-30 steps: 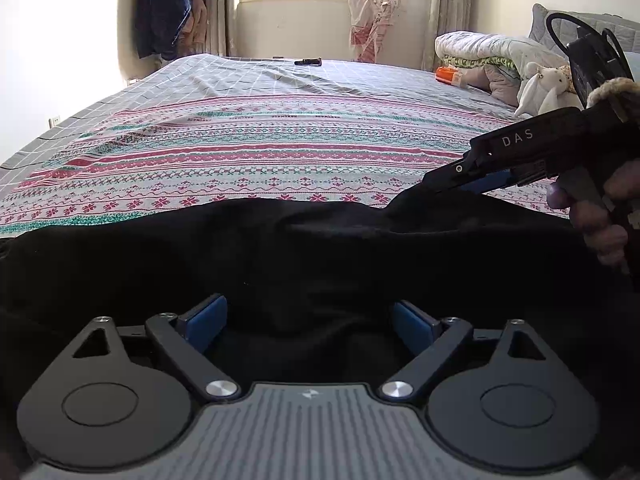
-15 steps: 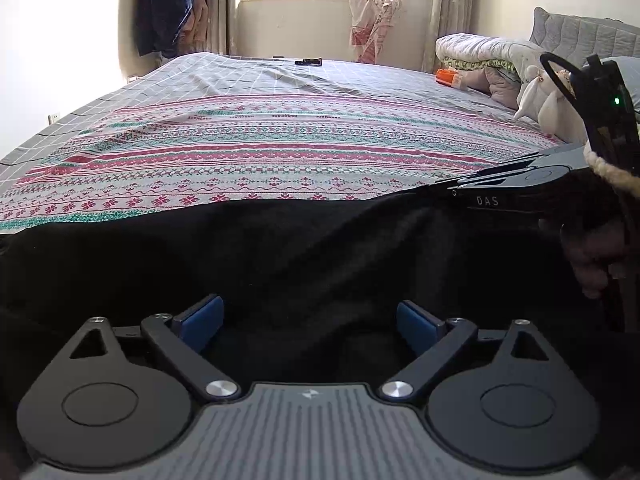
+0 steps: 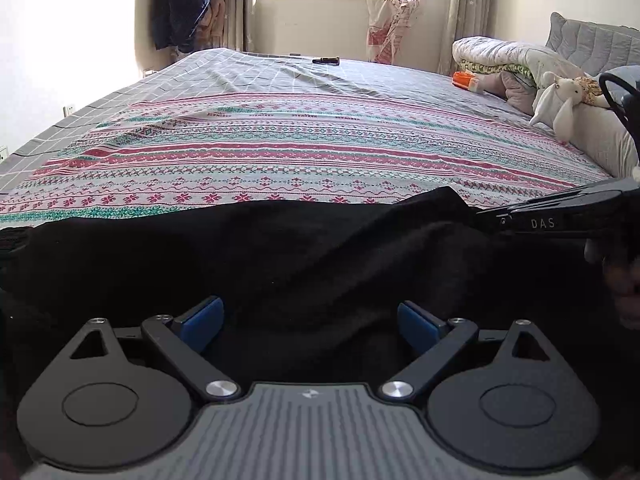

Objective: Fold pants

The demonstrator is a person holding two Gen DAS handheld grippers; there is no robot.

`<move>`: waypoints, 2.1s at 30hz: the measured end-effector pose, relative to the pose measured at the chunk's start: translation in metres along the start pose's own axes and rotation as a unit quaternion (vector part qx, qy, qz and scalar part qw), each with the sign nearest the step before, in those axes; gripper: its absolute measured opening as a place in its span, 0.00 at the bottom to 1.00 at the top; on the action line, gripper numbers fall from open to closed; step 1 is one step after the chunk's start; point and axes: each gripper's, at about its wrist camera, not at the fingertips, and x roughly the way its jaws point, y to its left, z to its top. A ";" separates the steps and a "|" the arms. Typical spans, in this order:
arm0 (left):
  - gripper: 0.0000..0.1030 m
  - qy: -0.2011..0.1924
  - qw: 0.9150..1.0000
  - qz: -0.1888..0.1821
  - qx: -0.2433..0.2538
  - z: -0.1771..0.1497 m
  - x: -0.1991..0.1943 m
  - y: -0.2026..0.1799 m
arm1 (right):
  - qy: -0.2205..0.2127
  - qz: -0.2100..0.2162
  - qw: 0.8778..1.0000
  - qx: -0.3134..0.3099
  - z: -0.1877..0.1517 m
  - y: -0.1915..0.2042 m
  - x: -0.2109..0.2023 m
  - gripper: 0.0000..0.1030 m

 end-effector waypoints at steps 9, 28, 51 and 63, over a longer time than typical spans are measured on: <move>0.99 -0.009 0.992 0.078 -0.103 0.006 -0.051 0.052 | -0.007 -0.019 1.000 -0.012 0.005 0.021 -0.037 0.49; 0.68 0.017 0.908 0.122 -0.400 -0.038 -0.090 0.179 | 0.069 0.058 0.993 -0.076 -0.058 0.088 -0.107 0.75; 0.89 -0.018 0.977 0.180 -0.108 0.010 -0.080 0.046 | 0.117 0.025 0.992 -0.037 -0.086 0.048 -0.121 0.75; 0.90 0.034 0.999 -0.017 0.033 -0.020 -0.054 -0.072 | 0.115 -0.063 0.986 0.098 -0.146 -0.085 -0.182 0.77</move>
